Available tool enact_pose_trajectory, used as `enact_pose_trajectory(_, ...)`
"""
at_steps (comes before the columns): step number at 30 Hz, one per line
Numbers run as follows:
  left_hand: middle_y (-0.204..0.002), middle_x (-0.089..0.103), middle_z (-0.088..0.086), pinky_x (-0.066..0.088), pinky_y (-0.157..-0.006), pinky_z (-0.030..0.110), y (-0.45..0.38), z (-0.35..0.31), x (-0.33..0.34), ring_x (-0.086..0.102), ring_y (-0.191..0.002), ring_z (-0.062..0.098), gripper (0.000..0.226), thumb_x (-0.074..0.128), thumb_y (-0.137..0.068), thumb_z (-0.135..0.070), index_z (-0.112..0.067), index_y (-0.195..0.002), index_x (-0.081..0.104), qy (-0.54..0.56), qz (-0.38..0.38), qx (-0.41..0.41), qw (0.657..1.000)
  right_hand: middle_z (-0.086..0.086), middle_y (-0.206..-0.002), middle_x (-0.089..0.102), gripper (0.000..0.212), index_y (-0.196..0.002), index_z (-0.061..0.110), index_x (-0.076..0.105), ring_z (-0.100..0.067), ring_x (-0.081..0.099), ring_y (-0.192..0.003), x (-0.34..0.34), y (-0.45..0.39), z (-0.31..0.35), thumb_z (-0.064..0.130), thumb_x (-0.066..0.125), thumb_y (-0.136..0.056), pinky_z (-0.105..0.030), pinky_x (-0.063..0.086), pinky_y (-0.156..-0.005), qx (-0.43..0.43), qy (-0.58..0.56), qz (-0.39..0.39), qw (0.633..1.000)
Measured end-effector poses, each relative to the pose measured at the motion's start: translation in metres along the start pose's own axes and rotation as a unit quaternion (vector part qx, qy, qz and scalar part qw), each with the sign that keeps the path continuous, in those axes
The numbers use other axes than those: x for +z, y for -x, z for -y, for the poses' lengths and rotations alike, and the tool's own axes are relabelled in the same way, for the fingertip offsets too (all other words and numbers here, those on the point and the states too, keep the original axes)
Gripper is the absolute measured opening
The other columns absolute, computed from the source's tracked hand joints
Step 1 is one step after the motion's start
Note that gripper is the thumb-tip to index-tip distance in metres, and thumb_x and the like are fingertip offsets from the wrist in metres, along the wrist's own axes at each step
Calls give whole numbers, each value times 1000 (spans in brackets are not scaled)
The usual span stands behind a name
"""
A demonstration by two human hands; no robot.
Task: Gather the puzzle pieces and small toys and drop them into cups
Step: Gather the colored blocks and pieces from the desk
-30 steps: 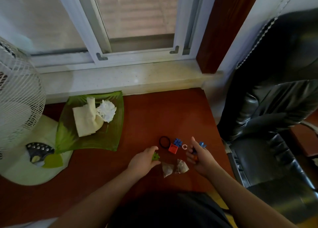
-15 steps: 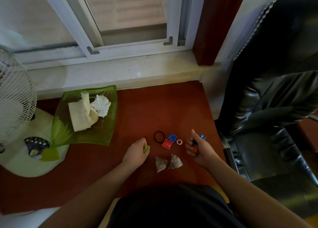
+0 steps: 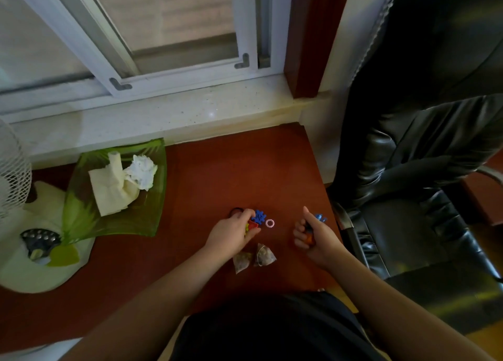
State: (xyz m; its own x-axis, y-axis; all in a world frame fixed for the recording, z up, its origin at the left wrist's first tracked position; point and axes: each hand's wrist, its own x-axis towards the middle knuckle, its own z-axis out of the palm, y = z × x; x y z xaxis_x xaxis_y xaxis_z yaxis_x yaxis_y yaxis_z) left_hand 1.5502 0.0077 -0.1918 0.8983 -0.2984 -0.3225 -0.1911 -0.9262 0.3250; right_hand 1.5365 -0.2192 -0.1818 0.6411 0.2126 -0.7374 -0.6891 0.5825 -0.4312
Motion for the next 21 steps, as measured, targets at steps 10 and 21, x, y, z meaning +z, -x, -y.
enact_pose_trajectory(10,-114,61,5,51,-73,36,-7,-8,1,63,-96,28,50,56,-88,-50,-21,-126,44,-83,50,-25,995,-1,-61,38,39,-67,13,44,-10,33,-45,2,2,10,39,52,-95,-21,24,-35,17,-29,17,999)
enact_pose_trajectory(21,-69,62,11,27,-35,17,-16,-25,-30,45,-45,11,31,44,-96,-30,-5,-86,59,748,51,-234,619,-1,-61,38,38,-68,12,43,-10,32,-44,-12,8,7,38,53,-94,-22,21,-37,8,-29,18,999)
